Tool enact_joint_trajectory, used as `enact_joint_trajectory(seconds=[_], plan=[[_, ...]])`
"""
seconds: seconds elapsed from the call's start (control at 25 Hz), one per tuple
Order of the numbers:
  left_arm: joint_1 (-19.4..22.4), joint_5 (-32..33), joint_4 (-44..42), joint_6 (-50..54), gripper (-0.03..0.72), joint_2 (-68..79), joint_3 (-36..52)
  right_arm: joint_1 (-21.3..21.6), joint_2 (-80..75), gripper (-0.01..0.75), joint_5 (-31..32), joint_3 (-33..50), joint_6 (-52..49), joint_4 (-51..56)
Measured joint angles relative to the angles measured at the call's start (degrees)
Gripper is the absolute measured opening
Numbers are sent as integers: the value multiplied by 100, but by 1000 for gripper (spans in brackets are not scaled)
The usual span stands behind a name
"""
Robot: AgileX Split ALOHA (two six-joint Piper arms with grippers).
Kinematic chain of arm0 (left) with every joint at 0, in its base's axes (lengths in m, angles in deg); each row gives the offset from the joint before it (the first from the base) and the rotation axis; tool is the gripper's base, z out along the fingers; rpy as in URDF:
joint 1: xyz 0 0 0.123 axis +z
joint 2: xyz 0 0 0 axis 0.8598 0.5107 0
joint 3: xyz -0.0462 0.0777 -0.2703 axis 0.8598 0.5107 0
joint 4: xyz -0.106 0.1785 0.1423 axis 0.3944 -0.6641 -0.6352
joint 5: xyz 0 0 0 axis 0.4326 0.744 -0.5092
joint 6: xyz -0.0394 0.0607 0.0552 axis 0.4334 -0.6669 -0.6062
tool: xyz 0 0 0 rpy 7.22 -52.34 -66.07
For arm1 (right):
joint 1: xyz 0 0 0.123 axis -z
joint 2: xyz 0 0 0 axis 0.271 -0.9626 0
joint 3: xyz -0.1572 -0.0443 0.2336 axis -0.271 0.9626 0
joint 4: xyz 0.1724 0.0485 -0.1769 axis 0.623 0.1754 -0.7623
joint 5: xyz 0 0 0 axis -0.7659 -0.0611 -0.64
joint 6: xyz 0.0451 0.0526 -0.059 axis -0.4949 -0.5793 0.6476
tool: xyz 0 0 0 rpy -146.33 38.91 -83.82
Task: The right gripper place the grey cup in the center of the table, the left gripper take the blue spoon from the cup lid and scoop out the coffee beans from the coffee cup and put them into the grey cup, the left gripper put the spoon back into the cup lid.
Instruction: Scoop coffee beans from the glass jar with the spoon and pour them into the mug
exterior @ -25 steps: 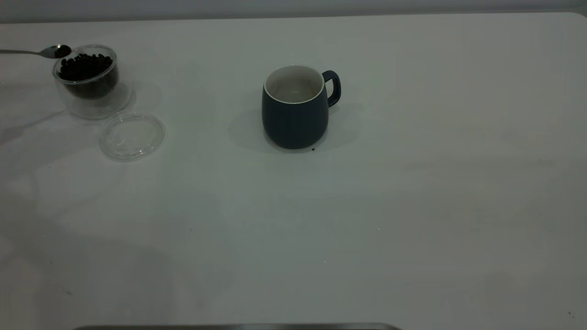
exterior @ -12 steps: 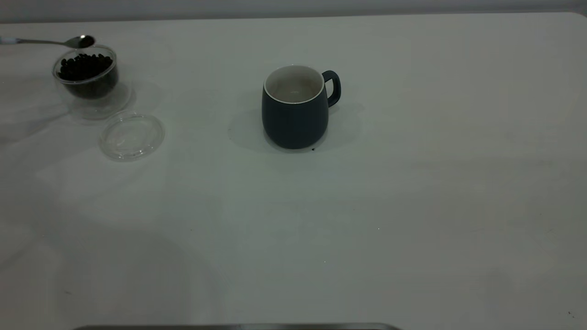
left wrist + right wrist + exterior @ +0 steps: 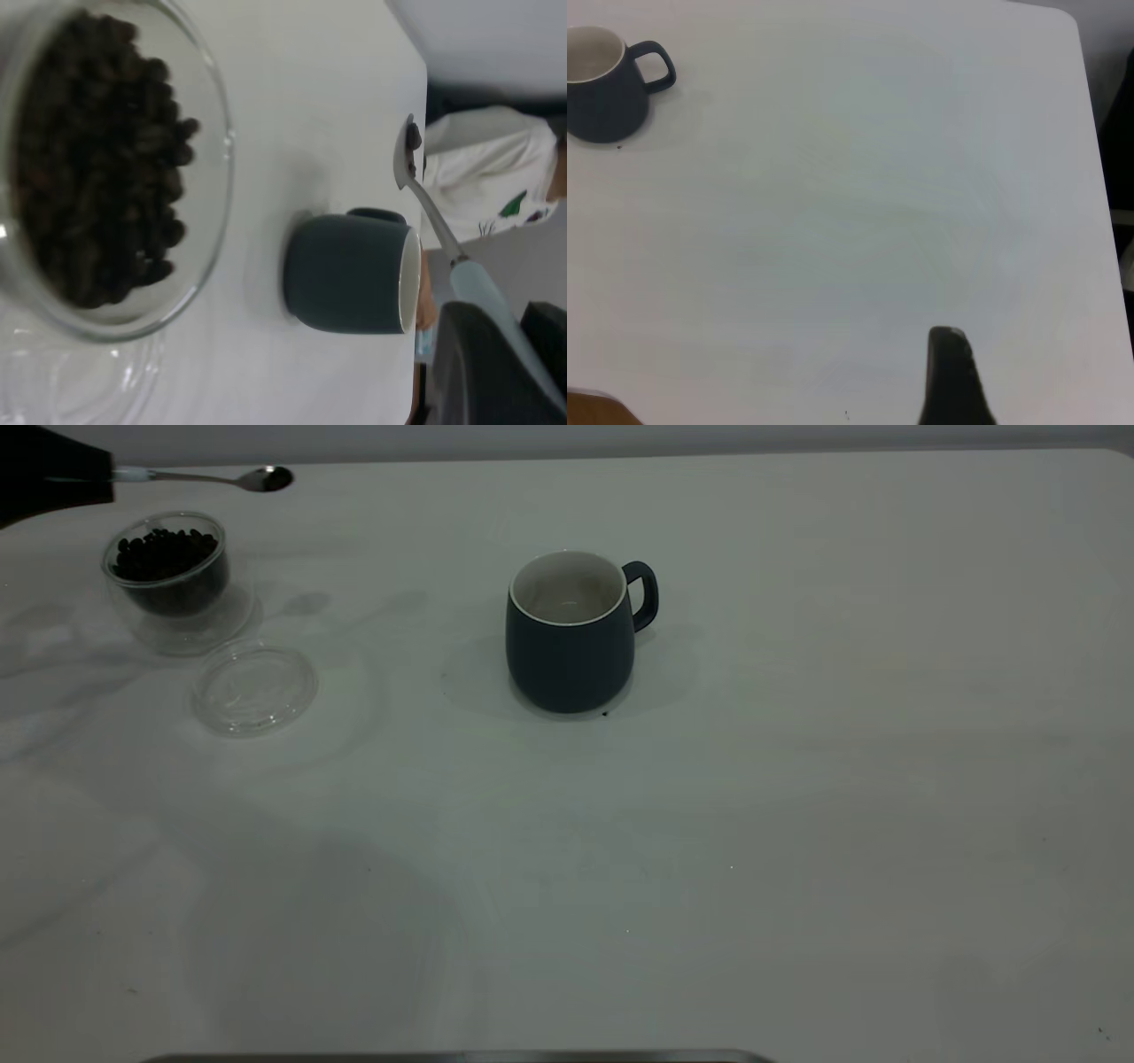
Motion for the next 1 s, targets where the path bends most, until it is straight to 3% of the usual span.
enact_joint_trajectory(seconds=[1.0], plan=[[-1138,5,127,33,128,0,0,0,0,462,0,0,0,0]])
